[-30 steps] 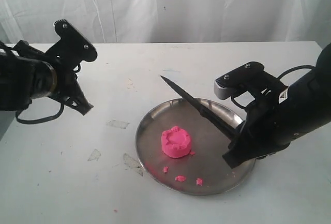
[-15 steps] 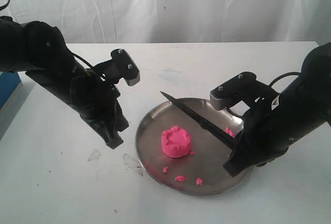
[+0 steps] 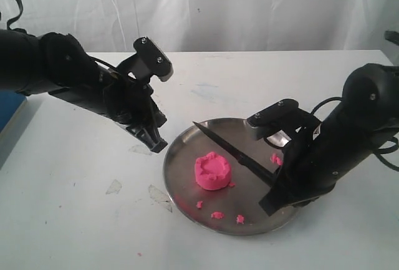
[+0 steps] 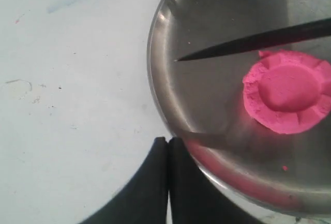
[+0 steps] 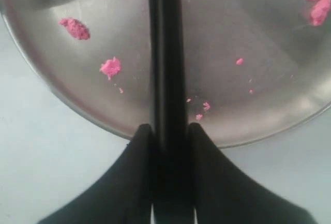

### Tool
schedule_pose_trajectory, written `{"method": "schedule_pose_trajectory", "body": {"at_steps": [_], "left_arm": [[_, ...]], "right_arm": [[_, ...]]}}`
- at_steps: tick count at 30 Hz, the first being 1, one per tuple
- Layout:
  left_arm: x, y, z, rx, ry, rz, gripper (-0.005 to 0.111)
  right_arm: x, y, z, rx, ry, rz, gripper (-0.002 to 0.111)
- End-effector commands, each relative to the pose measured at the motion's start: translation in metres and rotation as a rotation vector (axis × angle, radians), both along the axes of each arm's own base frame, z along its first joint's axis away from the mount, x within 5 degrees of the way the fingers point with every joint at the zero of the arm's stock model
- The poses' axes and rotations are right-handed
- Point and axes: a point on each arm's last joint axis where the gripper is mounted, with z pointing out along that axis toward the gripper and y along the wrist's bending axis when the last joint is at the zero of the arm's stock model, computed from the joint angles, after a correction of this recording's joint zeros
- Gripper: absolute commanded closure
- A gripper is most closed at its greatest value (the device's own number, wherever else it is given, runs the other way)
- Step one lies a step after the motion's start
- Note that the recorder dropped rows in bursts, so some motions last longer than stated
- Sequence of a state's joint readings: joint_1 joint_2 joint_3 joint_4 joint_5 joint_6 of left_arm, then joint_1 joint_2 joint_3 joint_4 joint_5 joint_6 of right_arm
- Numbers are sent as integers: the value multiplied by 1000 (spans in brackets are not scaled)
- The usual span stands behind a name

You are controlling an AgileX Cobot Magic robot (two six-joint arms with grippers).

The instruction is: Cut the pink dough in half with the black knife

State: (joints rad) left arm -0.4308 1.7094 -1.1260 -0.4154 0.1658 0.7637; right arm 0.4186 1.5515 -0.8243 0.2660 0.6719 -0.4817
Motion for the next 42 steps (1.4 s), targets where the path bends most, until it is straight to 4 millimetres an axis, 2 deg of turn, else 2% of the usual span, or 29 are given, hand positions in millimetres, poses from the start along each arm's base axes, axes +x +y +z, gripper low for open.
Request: {"method": "schedule_pose_trajectory", "body": {"at_steps": [1,17,28,35,42], "left_arm": [[5,-1,-4,-17,-15,28,107],[8,-1,-5,-22,-27,42,107],[8,-5,-2,-150,18,139,107],[-1,-30,-19,-84,21,12,107],[1,-34,-33,-57,37,-6,107]], "right_arm": [[3,2,-4,0,9,5,108],[3,6,-16,15,56,60,108],[4,6,-17,14,56,61,108],[8,8,-28,-4,77,67,108],[8,8,-28,-3,76,67,108]]}}
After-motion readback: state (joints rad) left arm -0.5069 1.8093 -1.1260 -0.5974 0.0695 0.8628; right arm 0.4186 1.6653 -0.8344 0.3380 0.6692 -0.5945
